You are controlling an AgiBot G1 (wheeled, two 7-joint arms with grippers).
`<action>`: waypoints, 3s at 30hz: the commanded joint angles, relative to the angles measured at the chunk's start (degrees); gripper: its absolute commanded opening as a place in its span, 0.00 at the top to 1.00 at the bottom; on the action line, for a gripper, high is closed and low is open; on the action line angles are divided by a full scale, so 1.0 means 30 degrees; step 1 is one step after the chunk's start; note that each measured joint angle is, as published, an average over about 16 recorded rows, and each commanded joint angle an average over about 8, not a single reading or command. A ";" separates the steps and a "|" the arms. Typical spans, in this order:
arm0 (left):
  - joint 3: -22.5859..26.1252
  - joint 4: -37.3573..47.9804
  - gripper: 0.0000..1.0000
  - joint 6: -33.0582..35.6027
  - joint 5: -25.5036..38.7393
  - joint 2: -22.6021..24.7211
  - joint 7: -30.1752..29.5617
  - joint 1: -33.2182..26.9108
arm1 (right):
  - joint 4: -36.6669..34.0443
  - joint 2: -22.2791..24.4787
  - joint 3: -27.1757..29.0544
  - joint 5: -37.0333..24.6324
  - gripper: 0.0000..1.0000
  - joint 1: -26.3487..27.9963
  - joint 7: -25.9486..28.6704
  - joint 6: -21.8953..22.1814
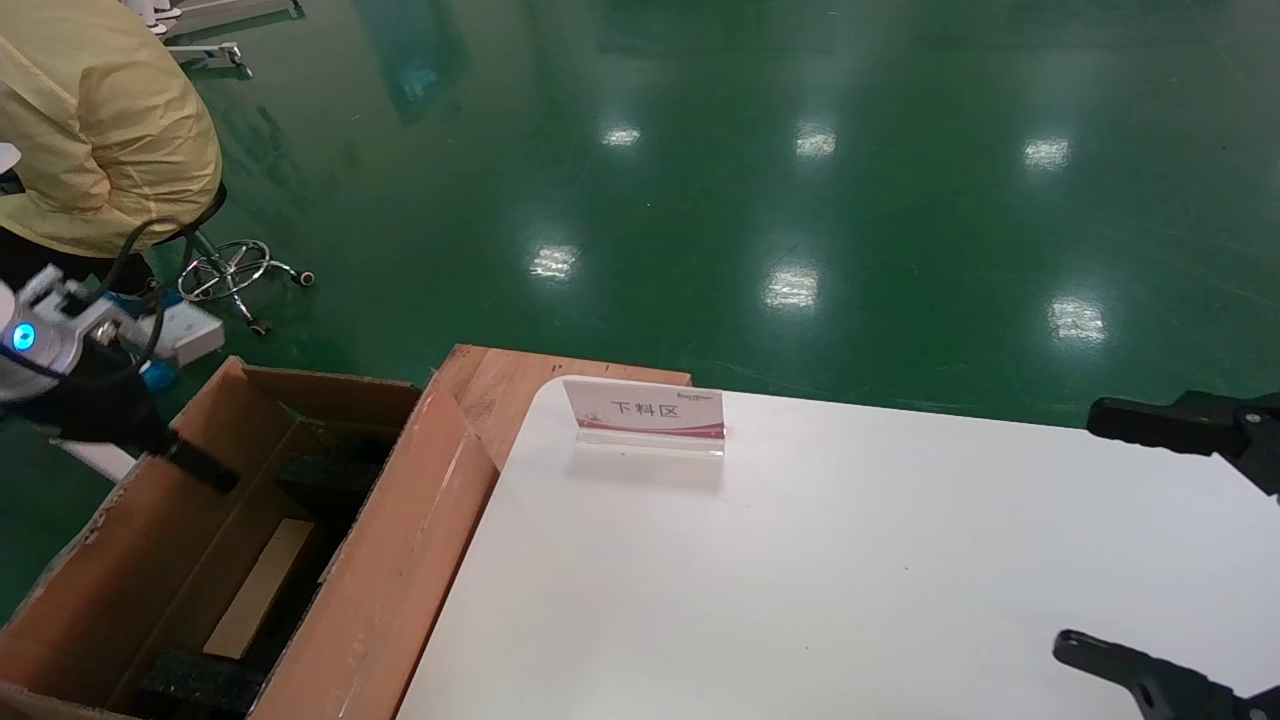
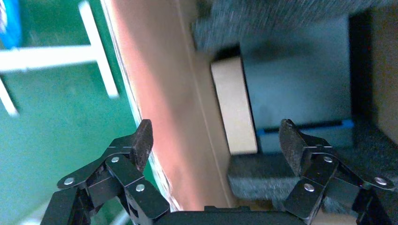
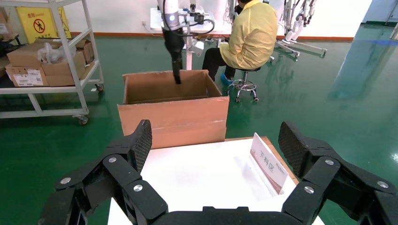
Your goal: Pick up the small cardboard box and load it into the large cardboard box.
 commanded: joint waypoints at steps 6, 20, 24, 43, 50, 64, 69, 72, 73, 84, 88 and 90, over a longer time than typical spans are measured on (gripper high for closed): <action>-0.0510 -0.4056 0.00 -0.1384 0.0562 -0.1028 0.1329 -0.2728 | -0.0002 0.0002 -0.0007 0.0004 0.00 0.0003 -0.0004 0.0001; -0.1261 -1.1223 0.00 -0.3223 0.2307 -0.2742 0.0705 -0.4891 | -0.0011 0.0009 -0.0013 0.0009 0.00 0.0002 -0.0010 0.0007; -0.3003 -1.1614 0.00 -0.2793 0.1834 -0.2681 0.1255 -0.3686 | -0.0018 0.0010 -0.0016 0.0012 0.00 0.0004 -0.0013 0.0005; -1.4503 -1.3073 0.00 0.0413 -0.1679 -0.2093 0.4980 0.4663 | -0.0006 -0.0019 0.0066 -0.0038 0.00 -0.0019 0.0031 -0.0020; -1.8764 -1.3613 0.00 0.1601 -0.2980 -0.1875 0.6360 0.7757 | 0.0006 -0.0039 0.0117 -0.0075 0.00 -0.0032 0.0059 -0.0041; -2.7254 -1.4690 0.00 0.3968 -0.5574 -0.1441 0.9110 1.3921 | 0.0029 -0.0079 0.0220 -0.0147 0.00 -0.0057 0.0117 -0.0083; -3.0306 -1.5077 0.00 0.4819 -0.6506 -0.1285 1.0099 1.6137 | 0.0038 -0.0093 0.0257 -0.0174 0.00 -0.0067 0.0137 -0.0098; -3.2123 -1.5308 0.00 0.5325 -0.7061 -0.1192 1.0687 1.7457 | 0.0043 -0.0102 0.0279 -0.0189 0.00 -0.0072 0.0150 -0.0107; -3.2714 -1.5383 0.00 0.5490 -0.7242 -0.1161 1.0879 1.7886 | 0.0044 -0.0105 0.0286 -0.0194 0.00 -0.0074 0.0154 -0.0110; -3.6998 -1.5916 0.00 0.6689 -0.8555 -0.0941 1.2275 2.0996 | 0.0063 -0.0136 0.0367 -0.0251 0.00 -0.0094 0.0199 -0.0143; -3.6991 -1.5910 0.00 0.6690 -0.8558 -0.0942 1.2280 2.0991 | 0.0069 -0.0147 0.0397 -0.0272 0.00 -0.0101 0.0215 -0.0155; -3.6989 -1.5910 0.00 0.6691 -0.8559 -0.0942 1.2281 2.0990 | 0.0071 -0.0150 0.0404 -0.0277 0.00 -0.0103 0.0219 -0.0158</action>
